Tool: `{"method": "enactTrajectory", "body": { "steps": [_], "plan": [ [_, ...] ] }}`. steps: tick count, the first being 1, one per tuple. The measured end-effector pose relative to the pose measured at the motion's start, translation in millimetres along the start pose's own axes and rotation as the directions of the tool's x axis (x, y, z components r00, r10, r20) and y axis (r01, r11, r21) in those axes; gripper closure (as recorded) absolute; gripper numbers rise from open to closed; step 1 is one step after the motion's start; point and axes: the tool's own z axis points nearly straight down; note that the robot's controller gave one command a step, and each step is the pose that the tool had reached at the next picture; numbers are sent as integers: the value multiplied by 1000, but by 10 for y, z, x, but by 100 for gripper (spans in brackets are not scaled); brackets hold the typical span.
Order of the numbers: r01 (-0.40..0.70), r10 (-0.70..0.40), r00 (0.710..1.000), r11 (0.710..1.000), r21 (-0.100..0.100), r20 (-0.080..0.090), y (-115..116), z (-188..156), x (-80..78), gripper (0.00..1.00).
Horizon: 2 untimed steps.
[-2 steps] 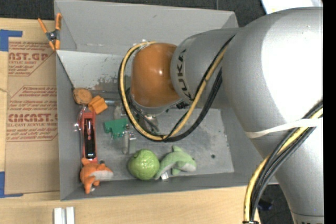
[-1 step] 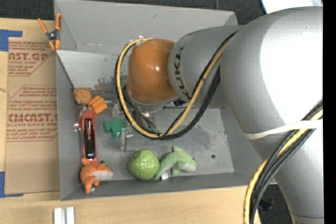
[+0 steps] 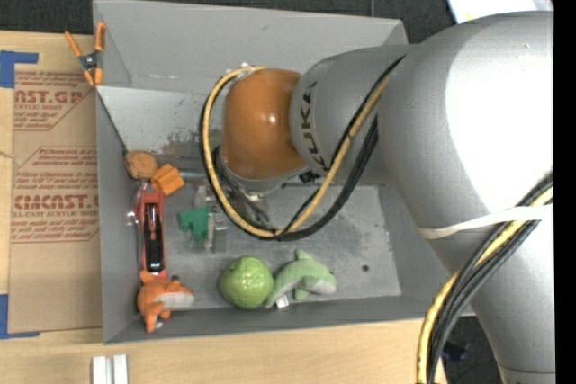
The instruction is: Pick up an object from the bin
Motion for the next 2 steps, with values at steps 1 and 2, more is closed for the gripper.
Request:
{"method": "enactTrajectory", "body": {
  "steps": [1,2],
  "plan": [
    [0,0,1000,1000,0,0,0,-2,0,100],
    [0,0,1000,1000,1,-7,2,-294,21,100]
  ]
}}
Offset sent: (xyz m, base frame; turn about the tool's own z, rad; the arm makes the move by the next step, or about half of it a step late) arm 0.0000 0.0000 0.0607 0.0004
